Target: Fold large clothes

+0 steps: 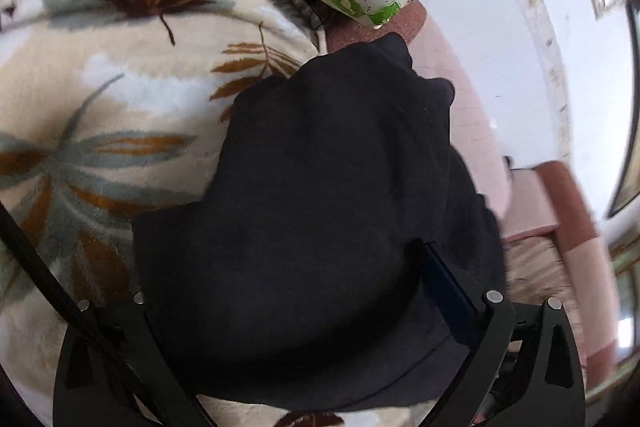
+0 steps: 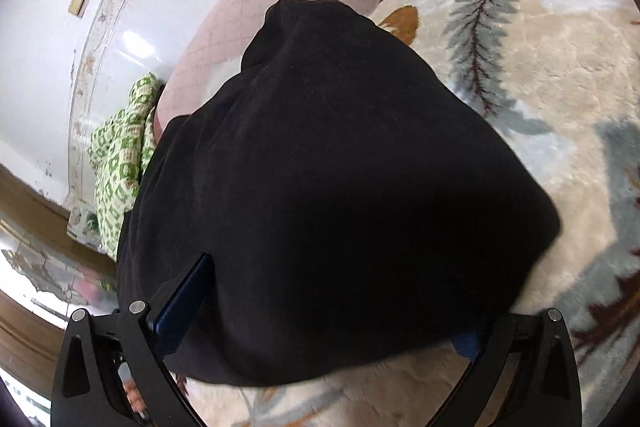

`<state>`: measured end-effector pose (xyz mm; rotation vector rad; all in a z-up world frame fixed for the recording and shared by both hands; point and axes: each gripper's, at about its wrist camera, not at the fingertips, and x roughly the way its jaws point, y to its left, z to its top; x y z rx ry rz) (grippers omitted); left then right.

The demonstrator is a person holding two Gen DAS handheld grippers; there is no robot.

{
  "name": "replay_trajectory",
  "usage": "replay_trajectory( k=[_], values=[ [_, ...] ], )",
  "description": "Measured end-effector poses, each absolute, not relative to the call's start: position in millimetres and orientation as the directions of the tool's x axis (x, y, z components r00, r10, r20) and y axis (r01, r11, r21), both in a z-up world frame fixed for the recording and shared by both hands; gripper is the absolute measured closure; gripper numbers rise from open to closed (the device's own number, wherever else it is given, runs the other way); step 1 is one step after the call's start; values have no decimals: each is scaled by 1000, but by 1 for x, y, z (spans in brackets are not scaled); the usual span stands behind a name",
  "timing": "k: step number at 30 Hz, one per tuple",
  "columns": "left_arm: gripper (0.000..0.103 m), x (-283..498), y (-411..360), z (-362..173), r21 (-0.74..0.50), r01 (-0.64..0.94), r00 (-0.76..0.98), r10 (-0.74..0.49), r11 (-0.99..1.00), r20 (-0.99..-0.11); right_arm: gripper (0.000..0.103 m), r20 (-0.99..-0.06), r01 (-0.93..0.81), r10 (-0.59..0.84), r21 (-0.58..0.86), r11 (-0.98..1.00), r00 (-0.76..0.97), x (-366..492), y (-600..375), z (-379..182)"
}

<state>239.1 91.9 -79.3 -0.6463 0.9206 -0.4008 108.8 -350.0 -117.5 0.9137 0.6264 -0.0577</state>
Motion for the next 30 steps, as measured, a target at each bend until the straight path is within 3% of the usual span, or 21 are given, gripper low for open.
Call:
replay_trajectory(
  k=[1,2,3,5,7,9,19,27,30],
  values=[
    [5,238,88,-77,-648,30,551,-554,761,-624,1,-536,314,207,718,621,818,110,-349,-116],
    [10,238,86,-74,-633,14,538,-540,774,-648,8,-546,322,210,717,618,811,108,-349,-115],
    [23,237,87,-70,-621,-5,535,-523,784,-664,14,-552,327,219,720,612,805,107,-350,-113],
    [42,230,89,-58,-609,-31,537,-501,792,-679,39,-546,320,227,726,609,806,104,-351,-103],
    [64,223,88,-42,-582,-26,542,-478,813,-691,51,-537,305,229,725,617,812,100,-350,-93],
    [70,212,84,-26,-537,-9,556,-442,844,-704,58,-527,286,220,713,640,821,95,-344,-79],
    [73,152,83,29,-480,27,570,-408,877,-713,64,-435,204,257,766,609,863,40,-346,-31],
    [72,82,113,16,-455,43,543,-403,889,-737,64,-523,249,311,746,618,794,-24,-318,-42],
    [63,64,120,-4,-444,41,531,-396,895,-749,61,-547,288,322,754,590,773,-41,-316,-65]
  ],
)
